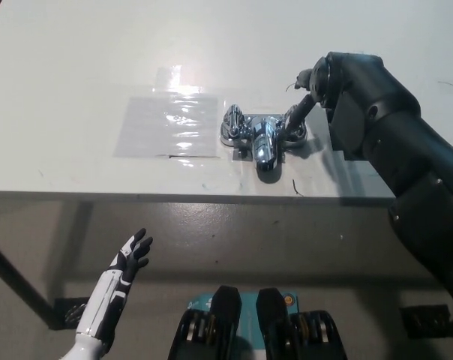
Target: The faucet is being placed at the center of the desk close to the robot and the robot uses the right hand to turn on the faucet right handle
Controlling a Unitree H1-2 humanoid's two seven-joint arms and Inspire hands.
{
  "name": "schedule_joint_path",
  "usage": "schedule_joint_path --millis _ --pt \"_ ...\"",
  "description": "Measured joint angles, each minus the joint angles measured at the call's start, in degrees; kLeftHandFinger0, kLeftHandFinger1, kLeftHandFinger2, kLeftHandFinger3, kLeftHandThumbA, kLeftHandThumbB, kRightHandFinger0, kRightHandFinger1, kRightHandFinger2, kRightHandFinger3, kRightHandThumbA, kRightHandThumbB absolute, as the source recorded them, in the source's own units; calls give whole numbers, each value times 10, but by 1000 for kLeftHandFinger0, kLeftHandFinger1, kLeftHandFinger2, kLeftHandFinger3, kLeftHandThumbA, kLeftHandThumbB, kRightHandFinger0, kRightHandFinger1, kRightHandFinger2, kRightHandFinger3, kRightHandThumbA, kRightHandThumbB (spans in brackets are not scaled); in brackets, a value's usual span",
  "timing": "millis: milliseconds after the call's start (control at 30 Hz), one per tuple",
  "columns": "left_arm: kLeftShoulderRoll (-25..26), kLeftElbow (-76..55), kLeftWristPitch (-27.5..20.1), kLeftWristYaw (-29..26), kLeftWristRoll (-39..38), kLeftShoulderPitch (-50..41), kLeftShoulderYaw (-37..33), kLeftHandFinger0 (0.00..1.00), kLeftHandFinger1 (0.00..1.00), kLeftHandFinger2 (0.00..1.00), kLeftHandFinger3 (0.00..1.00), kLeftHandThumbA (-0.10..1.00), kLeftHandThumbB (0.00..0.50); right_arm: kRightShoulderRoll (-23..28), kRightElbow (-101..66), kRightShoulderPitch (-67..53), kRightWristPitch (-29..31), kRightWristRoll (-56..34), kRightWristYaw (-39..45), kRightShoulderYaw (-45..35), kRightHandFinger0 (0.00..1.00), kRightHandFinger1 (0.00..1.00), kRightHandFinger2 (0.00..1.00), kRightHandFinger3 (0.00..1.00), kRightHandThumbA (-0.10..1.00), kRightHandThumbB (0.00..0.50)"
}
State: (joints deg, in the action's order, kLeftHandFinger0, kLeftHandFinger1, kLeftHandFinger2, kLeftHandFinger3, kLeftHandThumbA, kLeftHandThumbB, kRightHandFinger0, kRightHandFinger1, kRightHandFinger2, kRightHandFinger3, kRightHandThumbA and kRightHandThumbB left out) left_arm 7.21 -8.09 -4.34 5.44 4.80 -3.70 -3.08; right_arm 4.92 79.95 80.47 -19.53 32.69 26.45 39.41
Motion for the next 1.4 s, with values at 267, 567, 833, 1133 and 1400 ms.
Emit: schedule_joint_path --millis 267,567,833,1133,1400 --pt "0 0 1 1 -2 0 1 1000 1000 1000 1000 1000 199 1 1 -6 -2 2 -17 -1 1000 1000 1000 1000 542 338" --pt "0 0 -1 6 -3 0 1 1000 1000 1000 1000 1000 188 1 -1 -10 -5 4 -24 0 1000 1000 1000 1000 495 325" --pt "0 0 1 6 -3 0 1 1000 1000 1000 1000 1000 192 1 0 -8 -5 6 -22 10 1000 1000 1000 1000 440 352" --pt "0 1 1 6 -1 0 2 1000 1000 1000 1000 1000 169 7 0 -6 -4 9 -10 44 1000 1000 1000 1000 473 357" --pt "0 6 -2 6 -2 0 4 1000 1000 1000 1000 1000 160 13 0 -3 7 15 -2 77 1000 1000 1000 1000 486 351"
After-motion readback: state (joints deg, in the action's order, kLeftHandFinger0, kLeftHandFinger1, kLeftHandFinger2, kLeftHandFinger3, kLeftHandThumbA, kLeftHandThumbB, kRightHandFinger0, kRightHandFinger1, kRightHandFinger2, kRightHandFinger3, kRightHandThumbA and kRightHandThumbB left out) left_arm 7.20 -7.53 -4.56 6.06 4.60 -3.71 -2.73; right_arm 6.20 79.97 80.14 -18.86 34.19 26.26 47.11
